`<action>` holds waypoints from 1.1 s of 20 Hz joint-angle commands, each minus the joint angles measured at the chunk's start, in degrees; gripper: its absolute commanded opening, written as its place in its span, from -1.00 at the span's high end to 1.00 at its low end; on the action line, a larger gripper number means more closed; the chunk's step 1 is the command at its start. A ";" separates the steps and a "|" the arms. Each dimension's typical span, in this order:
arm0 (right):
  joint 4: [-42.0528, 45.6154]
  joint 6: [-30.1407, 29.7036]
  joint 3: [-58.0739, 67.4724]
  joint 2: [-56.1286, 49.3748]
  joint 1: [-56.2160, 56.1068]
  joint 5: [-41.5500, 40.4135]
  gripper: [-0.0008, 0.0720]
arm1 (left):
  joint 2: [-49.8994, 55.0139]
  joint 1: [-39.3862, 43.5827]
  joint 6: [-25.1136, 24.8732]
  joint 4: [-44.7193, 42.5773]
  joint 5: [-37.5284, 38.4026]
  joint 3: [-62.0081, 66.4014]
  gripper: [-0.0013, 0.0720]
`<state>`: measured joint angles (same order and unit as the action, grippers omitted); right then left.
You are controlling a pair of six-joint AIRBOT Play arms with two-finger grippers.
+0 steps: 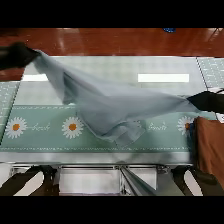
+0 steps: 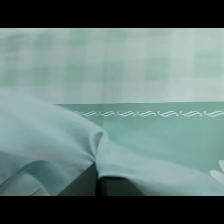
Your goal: Fold the shirts.
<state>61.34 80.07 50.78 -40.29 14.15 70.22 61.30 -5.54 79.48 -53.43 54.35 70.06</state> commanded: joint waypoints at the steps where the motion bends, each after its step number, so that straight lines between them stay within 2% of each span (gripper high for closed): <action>1: -1.31 -2.58 -3.13 -13.29 0.04 -13.46 0.91 | 17.84 6.05 -0.35 2.80 -7.37 3.58 0.92; 4: -2.05 -2.58 2.93 -28.39 0.04 -16.87 0.91 | 28.30 7.63 1.57 9.66 -7.54 10.10 0.92; 5: -2.82 -2.56 5.31 -32.70 0.04 -16.65 0.91 | 30.12 8.07 1.62 11.10 -7.80 11.28 0.77; 6: -4.00 -2.40 7.78 -36.72 0.07 -16.35 0.91 | 31.19 8.28 1.62 11.96 -7.54 12.02 0.31; 7: -4.98 -1.42 10.16 -39.91 0.09 -16.31 0.53 | 31.63 8.35 2.29 11.98 -6.75 12.33 -0.45; 8: -5.53 -0.61 12.39 -42.12 0.09 -16.11 -0.20 | 31.56 7.89 2.60 11.82 -4.87 12.48 -0.43; 13: -4.70 0.35 25.07 -44.15 7.15 -7.76 -0.16 | 28.52 -2.69 2.45 11.37 13.35 14.36 -0.42; 16: -3.23 1.44 26.10 -42.05 15.69 -2.93 -0.15 | 23.74 -7.98 2.43 4.48 22.93 11.78 -0.42; 17: -1.86 1.60 24.74 -40.96 18.10 -1.95 -0.15 | 20.87 -8.55 2.36 2.14 23.23 8.07 -0.42; 19: -0.33 1.46 18.49 -38.18 21.33 -2.21 -0.15 | 14.34 -8.55 -1.60 1.57 20.63 -3.04 -0.43; 20: -0.74 0.85 13.94 -36.59 22.23 -3.39 -0.15 | 10.88 -8.17 -2.03 1.60 18.58 -9.66 -0.42; 22: -3.28 -3.02 3.50 -32.94 22.58 -7.28 -0.15 | 5.05 -7.63 -2.10 4.17 16.39 -21.68 -0.42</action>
<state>59.48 80.38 64.34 -77.21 34.11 65.58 74.00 -12.88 78.96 -49.82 72.07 62.35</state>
